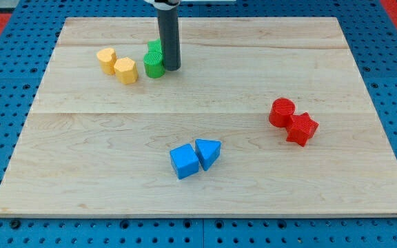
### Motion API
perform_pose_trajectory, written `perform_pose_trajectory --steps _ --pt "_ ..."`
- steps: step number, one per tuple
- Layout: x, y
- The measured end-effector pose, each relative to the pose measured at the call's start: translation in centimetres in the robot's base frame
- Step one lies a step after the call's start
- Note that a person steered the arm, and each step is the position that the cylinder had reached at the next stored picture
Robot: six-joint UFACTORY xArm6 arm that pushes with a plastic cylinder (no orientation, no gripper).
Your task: Keep the green circle diagonally bottom right to the yellow hexagon
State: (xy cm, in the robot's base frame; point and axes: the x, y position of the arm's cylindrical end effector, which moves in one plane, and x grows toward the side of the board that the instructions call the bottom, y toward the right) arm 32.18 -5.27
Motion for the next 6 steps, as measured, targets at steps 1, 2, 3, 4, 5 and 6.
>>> perform_pose_trajectory --steps 1,2,3,4,5,6 --pt "-3.1 0.0" --pt "-5.5 -7.7" --pt "-6.8 -12.6" --pt "-3.2 -5.4" --pt "2.1 1.3" --pt "4.8 -0.7"
